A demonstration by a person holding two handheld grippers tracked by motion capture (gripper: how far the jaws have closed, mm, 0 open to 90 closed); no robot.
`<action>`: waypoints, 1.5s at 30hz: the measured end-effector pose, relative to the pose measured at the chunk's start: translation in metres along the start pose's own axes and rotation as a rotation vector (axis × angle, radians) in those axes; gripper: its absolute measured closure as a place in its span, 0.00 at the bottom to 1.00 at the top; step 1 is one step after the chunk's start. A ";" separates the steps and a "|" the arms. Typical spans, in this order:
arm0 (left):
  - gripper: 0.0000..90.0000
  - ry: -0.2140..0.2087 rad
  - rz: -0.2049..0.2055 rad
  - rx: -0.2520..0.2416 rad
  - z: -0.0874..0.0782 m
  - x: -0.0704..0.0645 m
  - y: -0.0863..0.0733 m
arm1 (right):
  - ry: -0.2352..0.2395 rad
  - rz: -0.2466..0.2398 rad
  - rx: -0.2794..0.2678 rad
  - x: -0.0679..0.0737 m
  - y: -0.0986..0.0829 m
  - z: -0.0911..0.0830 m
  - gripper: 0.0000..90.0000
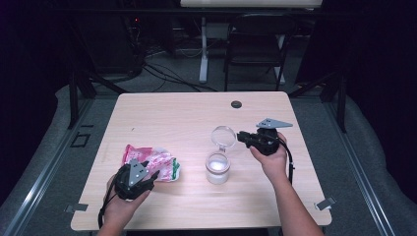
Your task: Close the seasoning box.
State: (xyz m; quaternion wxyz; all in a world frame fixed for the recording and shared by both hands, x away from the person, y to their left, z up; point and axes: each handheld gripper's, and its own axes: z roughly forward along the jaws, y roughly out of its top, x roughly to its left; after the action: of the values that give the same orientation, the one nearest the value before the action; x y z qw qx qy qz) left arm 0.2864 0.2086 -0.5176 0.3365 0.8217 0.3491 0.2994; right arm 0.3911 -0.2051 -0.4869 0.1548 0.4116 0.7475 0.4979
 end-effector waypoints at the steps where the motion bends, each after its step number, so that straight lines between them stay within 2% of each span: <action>1: 0.55 0.005 -0.002 0.001 0.000 0.002 -0.001 | 0.000 -0.004 0.005 0.000 0.000 0.000 0.88; 3: 0.55 0.012 -0.018 0.001 0.000 0.006 -0.004 | 0.000 -0.006 0.008 0.000 0.000 0.000 0.88; 8: 0.55 0.023 -0.017 0.015 0.003 0.011 -0.008 | 0.003 -0.013 0.010 0.001 0.000 0.001 0.88; 21: 0.55 0.027 -0.044 0.017 0.006 0.012 -0.015 | 0.007 -0.012 0.006 0.003 0.001 0.000 0.88; 24: 0.55 0.029 -0.067 0.005 0.006 0.013 -0.017 | 0.010 -0.013 0.004 0.004 0.000 0.000 0.88; 30: 0.55 0.033 -0.086 0.007 0.007 0.016 -0.020 | 0.011 -0.016 0.002 0.006 0.000 0.000 0.88; 45: 0.55 0.035 -0.068 0.016 0.010 0.013 -0.020 | 0.015 -0.053 0.009 0.018 0.000 -0.001 0.88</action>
State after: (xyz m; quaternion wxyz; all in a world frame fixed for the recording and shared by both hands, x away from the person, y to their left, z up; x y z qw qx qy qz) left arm 0.2941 0.2256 -0.5351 0.3338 0.8068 0.3850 0.2991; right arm 0.3796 -0.1922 -0.4834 0.1604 0.3883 0.7615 0.4935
